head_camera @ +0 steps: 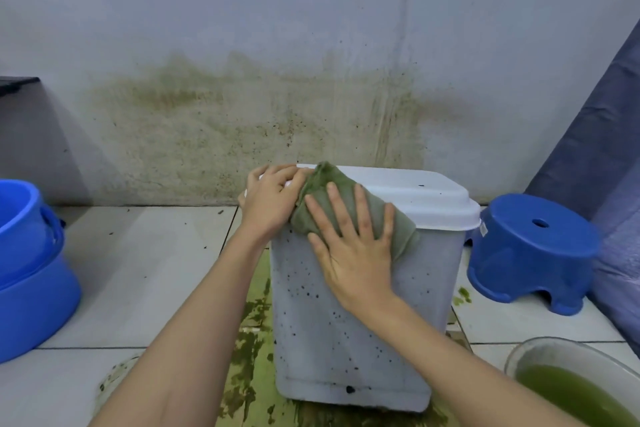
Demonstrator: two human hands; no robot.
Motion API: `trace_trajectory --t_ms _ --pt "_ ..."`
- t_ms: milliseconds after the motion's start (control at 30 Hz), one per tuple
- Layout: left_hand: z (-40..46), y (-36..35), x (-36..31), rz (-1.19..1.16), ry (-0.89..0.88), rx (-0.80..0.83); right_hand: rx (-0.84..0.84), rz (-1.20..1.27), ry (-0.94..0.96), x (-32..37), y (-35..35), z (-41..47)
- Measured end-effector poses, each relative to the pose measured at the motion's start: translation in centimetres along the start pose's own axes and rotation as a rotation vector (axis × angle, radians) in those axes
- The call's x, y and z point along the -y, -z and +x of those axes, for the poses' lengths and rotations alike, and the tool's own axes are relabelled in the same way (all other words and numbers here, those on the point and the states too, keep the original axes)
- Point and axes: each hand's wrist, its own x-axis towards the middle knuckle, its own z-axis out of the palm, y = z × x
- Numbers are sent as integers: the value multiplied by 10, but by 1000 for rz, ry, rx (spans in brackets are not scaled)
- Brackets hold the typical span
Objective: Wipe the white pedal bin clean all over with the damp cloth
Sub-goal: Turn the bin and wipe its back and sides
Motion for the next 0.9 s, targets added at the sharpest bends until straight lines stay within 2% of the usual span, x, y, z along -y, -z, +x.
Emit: trace_trajectory --t_ms 100,267,433,533,700,833,900 --pt "6 1 3 48 -69 60 0 42 -96 3 -17 -31" --pt "12 -10 -13 303 -102 15 116 -46 -35 -41 -35 -124" --pt "3 -17 -11 268 -239 -79 -109 -49 -343 -90 -14 -65" --pt "7 -14 -7 248 -256 -46 -230 140 -334 -92 -6 -35" --pt "7 -16 -20 286 -192 -98 -344 271 -168 -92 -1 -45" --pt "-4 -29 -37 386 -169 -195 -433 582 -333 -77 27 -48" --pt "-11 -32 -36 391 -194 -240 -532 611 -456 -64 46 -41"
